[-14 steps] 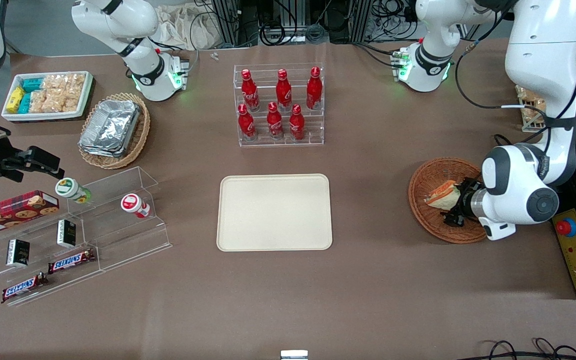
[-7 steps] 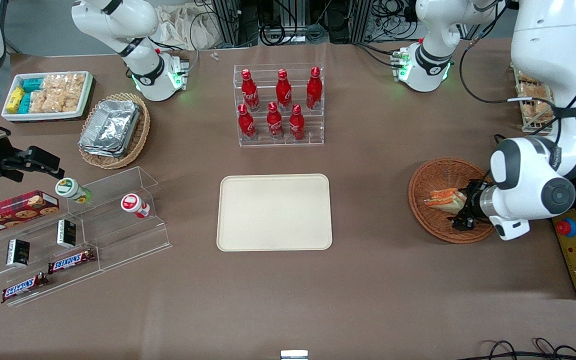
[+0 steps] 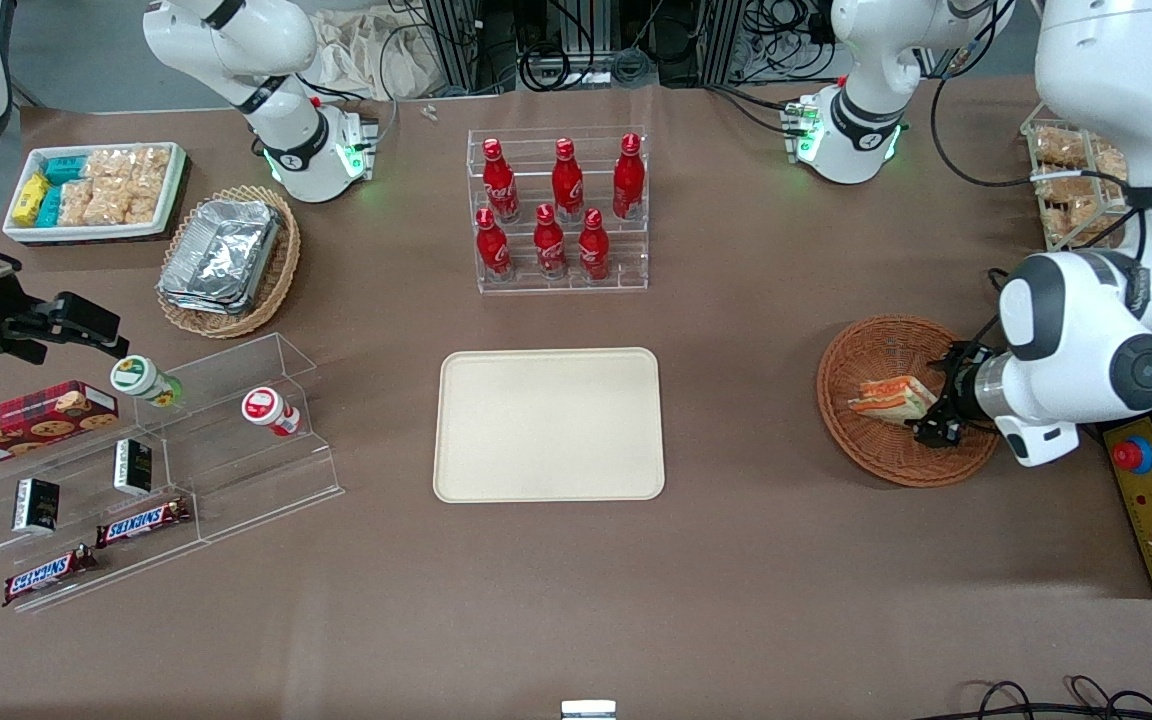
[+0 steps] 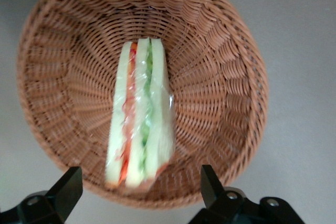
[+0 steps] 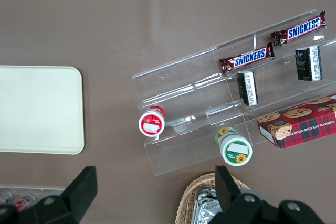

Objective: Place sandwich from basket to tray
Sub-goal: 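Close the left gripper on the sandwich's edge inside the basket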

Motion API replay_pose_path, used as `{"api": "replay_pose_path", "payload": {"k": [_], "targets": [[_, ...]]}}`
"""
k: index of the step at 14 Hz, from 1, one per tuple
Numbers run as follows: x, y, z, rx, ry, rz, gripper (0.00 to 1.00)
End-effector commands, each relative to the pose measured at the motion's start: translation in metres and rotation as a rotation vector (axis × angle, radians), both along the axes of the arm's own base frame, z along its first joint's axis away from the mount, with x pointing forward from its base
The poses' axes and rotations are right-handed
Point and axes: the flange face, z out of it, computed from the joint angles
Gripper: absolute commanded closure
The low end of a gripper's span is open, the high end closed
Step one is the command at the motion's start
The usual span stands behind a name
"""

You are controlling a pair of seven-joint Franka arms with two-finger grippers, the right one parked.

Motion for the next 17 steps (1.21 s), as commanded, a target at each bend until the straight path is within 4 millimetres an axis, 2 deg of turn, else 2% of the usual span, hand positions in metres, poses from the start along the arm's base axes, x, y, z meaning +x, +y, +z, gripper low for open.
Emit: {"api": "replay_pose_path", "payload": {"k": [1, 2, 4, 5, 6, 7, 10, 12, 15, 17], "targets": [[-0.015, 0.003, -0.04, 0.021, -0.017, 0.024, 0.0], [-0.019, 0.003, -0.047, 0.023, -0.022, 0.026, 0.0], [-0.02, 0.004, -0.049, 0.024, -0.023, 0.027, 0.01], [-0.019, 0.004, -0.047, 0.021, -0.027, 0.035, 0.27], [-0.018, 0.004, -0.046, 0.017, -0.027, 0.039, 0.83], [-0.017, 0.006, -0.045, 0.014, -0.033, 0.036, 1.0], [-0.017, 0.005, -0.035, 0.01, -0.04, 0.039, 1.0], [-0.017, 0.005, -0.016, 0.004, -0.042, 0.035, 1.0], [-0.013, 0.004, 0.038, -0.008, -0.065, 0.03, 1.0], [-0.013, -0.005, 0.076, -0.015, -0.086, -0.015, 1.0]]}}
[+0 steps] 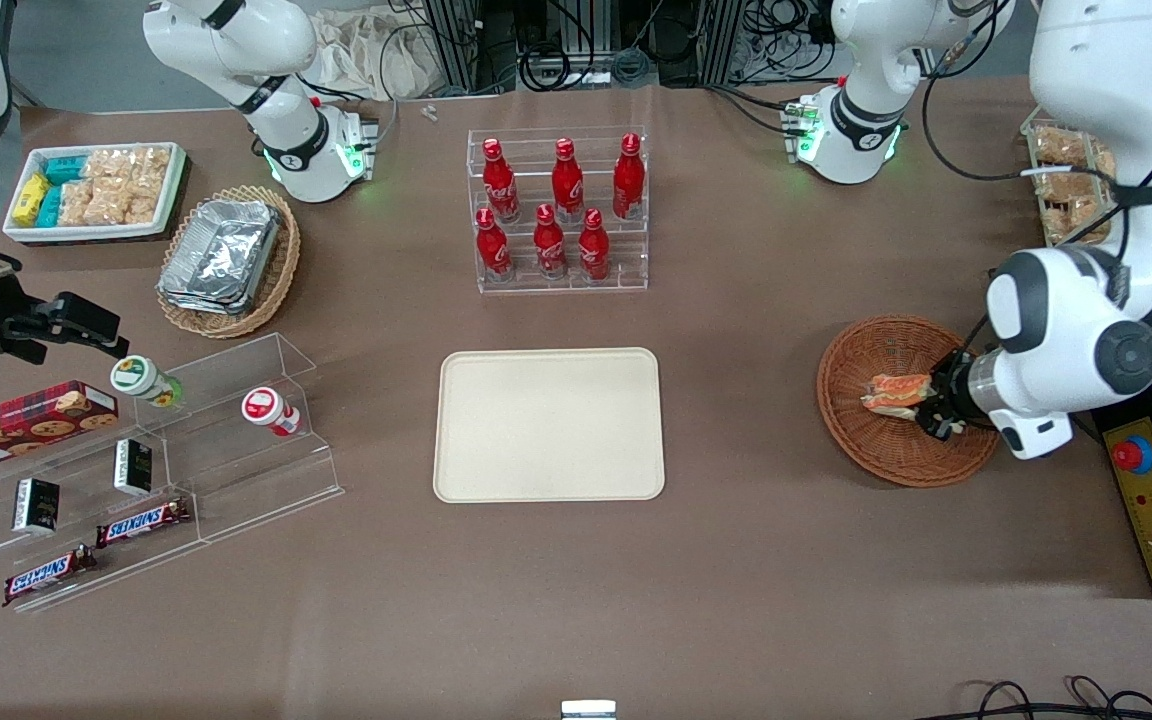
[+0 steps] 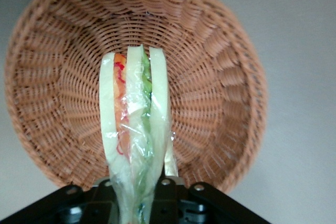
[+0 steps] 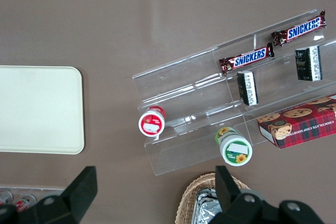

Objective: Place sandwich from basket to tray
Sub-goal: 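Lift the sandwich and carry it over the cream tray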

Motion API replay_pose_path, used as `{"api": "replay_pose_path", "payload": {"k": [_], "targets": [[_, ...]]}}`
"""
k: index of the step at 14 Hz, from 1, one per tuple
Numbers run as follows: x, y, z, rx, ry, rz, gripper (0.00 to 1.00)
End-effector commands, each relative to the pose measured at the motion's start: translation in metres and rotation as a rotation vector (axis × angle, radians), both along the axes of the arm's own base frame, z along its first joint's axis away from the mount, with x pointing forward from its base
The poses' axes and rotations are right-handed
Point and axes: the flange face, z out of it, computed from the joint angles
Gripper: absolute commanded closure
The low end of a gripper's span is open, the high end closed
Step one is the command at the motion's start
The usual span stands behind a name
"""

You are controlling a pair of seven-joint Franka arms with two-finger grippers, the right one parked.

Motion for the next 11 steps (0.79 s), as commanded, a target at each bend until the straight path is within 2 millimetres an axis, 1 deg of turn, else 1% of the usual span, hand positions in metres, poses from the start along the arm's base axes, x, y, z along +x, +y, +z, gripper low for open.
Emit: {"api": "replay_pose_path", "payload": {"k": [1, 2, 3, 4, 6, 8, 9, 10, 11], "targets": [[-0.008, -0.021, 0.057, -0.021, -0.022, -0.091, 1.0], [-0.013, -0.05, 0.07, -0.035, -0.022, -0.214, 1.0], [-0.019, -0.069, 0.077, -0.053, -0.008, -0.322, 1.0], [-0.026, -0.098, 0.086, -0.063, -0.006, -0.442, 1.0], [-0.038, -0.167, 0.103, -0.08, -0.02, -0.636, 1.0], [-0.047, -0.232, 0.115, -0.081, -0.05, -0.765, 1.0], [-0.056, -0.268, 0.119, -0.081, -0.06, -0.841, 1.0], [-0.063, -0.29, 0.119, -0.078, -0.067, -0.885, 1.0], [-0.071, -0.328, 0.116, -0.069, -0.077, -0.953, 1.0]]}}
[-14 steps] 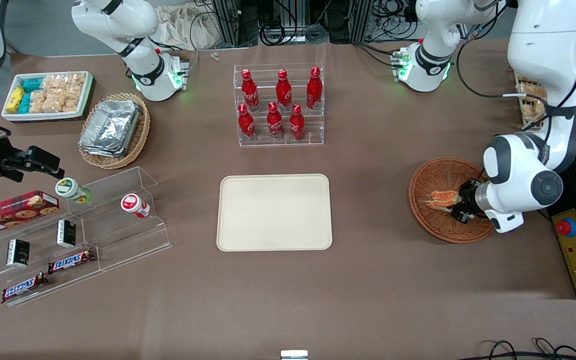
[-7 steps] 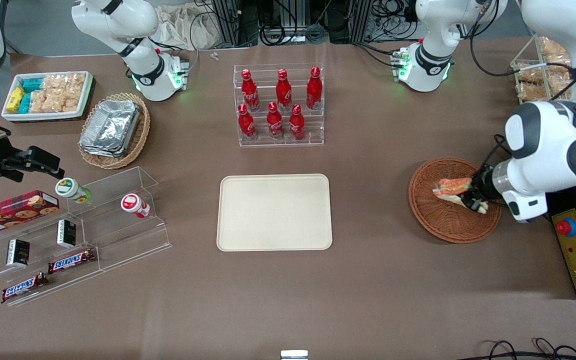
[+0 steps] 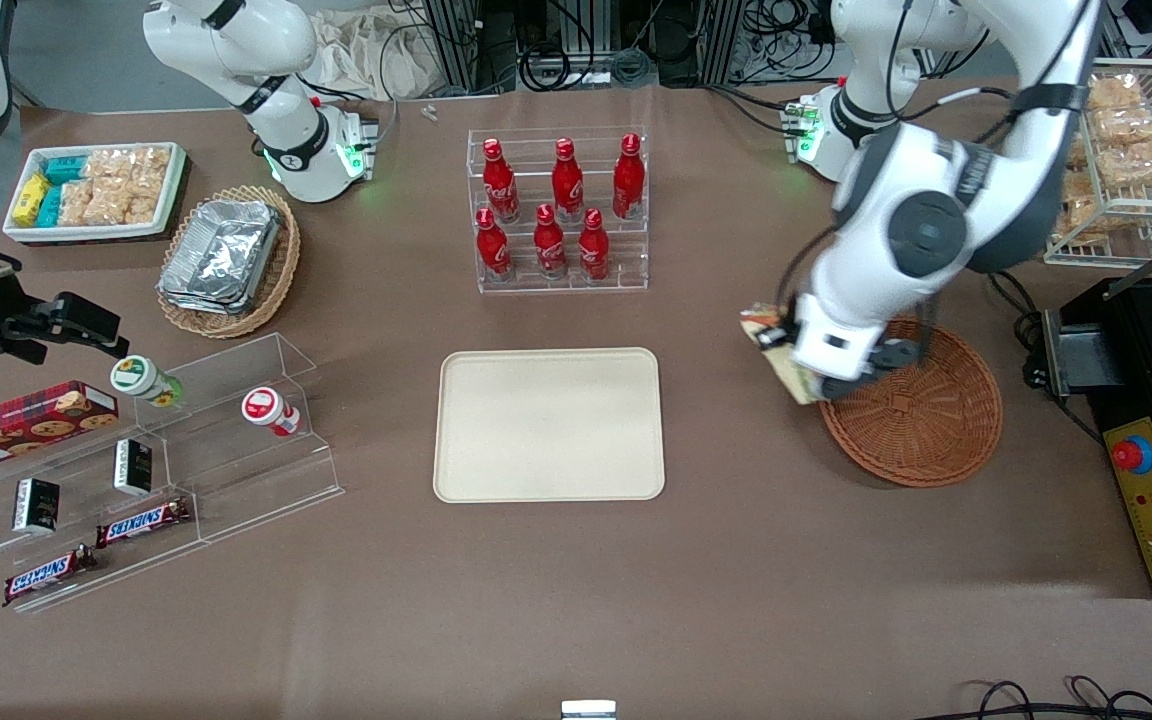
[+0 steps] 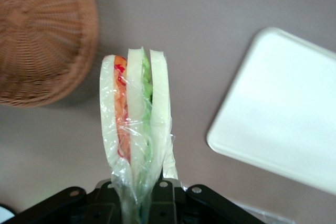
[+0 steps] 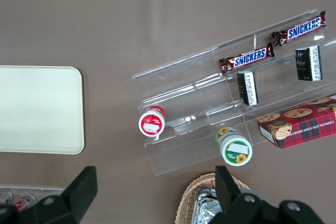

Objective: Place sandwich from basket to tray
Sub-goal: 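Lift the sandwich and carry it over the cream tray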

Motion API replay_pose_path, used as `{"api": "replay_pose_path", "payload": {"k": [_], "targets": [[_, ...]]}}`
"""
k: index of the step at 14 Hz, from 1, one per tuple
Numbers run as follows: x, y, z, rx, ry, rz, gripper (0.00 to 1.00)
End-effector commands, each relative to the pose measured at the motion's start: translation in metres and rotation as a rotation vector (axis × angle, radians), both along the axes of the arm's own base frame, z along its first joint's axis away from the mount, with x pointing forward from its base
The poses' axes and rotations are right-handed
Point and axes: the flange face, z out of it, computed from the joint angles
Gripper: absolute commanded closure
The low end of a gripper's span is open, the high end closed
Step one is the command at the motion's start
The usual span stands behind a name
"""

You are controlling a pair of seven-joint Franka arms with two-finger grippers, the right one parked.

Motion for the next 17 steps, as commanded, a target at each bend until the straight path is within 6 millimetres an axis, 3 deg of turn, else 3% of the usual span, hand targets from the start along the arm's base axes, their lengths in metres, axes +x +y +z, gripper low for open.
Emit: {"api": "replay_pose_path", "payload": {"k": [1, 2, 4, 6, 7, 8, 12, 14, 17], "targets": [[-0.005, -0.082, -0.017, 0.014, 0.0, -0.176, 1.0], [-0.001, -0.102, -0.028, 0.005, 0.012, -0.206, 1.0], [0.007, -0.115, -0.059, -0.017, 0.026, -0.241, 1.0], [-0.017, -0.164, -0.074, -0.006, -0.082, -0.45, 1.0], [-0.024, -0.177, -0.1, 0.023, -0.078, -0.506, 1.0], [-0.024, -0.179, -0.127, 0.041, -0.057, -0.517, 1.0], [-0.018, -0.187, -0.191, 0.013, -0.09, -0.549, 1.0], [-0.015, -0.184, -0.209, 0.016, -0.081, -0.539, 1.0], [-0.01, -0.179, -0.218, 0.027, -0.082, -0.554, 1.0]]}}
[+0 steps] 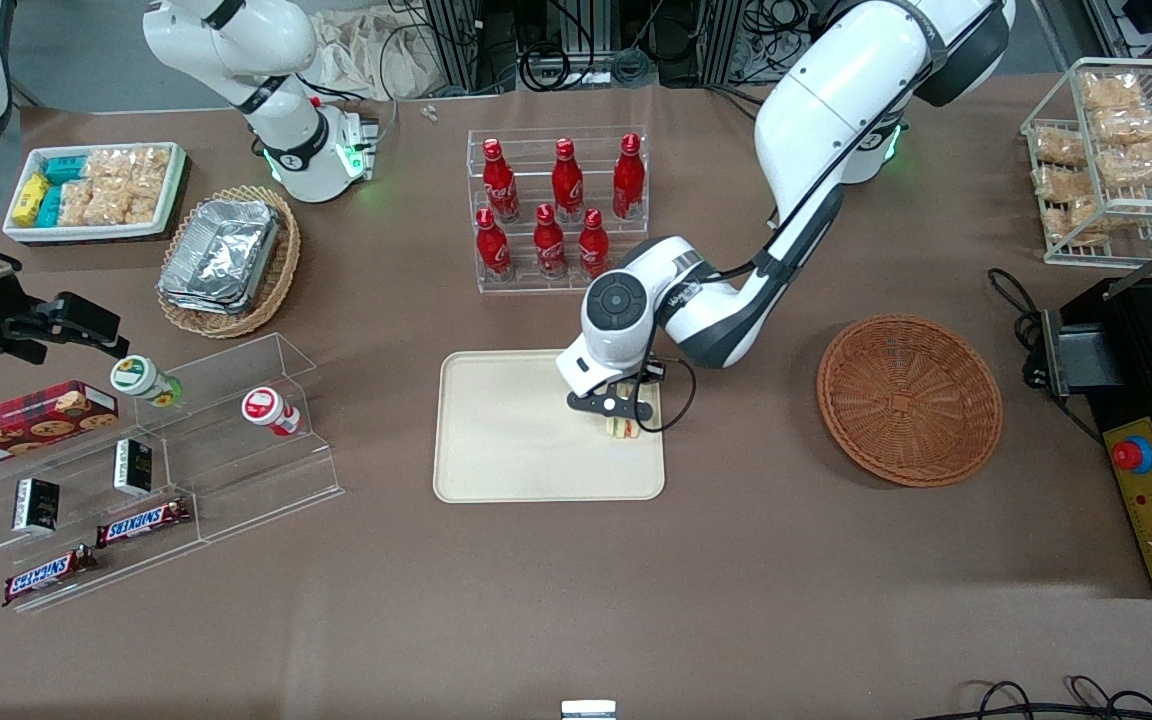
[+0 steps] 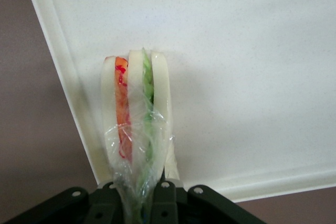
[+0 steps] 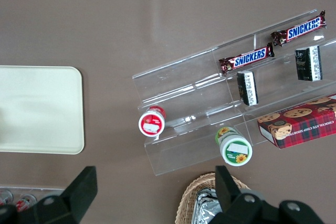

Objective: Place sandwich from basket to tray
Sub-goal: 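Lower the sandwich onto the tray and open the left gripper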

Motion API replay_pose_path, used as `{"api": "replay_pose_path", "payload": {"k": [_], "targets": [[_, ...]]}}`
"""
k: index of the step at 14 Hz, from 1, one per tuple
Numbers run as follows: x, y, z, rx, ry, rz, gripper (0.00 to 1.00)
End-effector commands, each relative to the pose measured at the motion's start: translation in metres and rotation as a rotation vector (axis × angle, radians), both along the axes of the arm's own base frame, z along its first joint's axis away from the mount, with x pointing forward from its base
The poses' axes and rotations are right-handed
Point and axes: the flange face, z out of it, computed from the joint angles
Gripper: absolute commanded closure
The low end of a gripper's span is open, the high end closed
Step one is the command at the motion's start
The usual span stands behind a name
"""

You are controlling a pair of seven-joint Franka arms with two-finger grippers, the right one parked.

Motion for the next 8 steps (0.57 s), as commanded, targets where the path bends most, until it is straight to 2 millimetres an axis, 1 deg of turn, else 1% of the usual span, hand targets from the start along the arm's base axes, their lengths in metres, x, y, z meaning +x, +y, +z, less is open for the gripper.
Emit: {"api": "replay_pose_path", "payload": {"k": [1, 2, 3, 5, 6, 7, 8], "targets": [[0.008, 0.001, -0.002, 0.011, -0.023, -0.026, 0.85], [0.007, 0.0, -0.004, 0.011, -0.02, -0.018, 0.07], [0.007, -0.001, -0.006, 0.012, -0.018, -0.017, 0.0], [0.009, 0.0, -0.001, 0.01, -0.025, 0.006, 0.0], [0.01, 0.0, 0.006, 0.014, -0.037, 0.029, 0.0], [0.012, 0.0, 0.024, 0.015, -0.063, 0.039, 0.0], [0.015, 0.004, 0.052, 0.025, -0.091, 0.04, 0.0]]}}
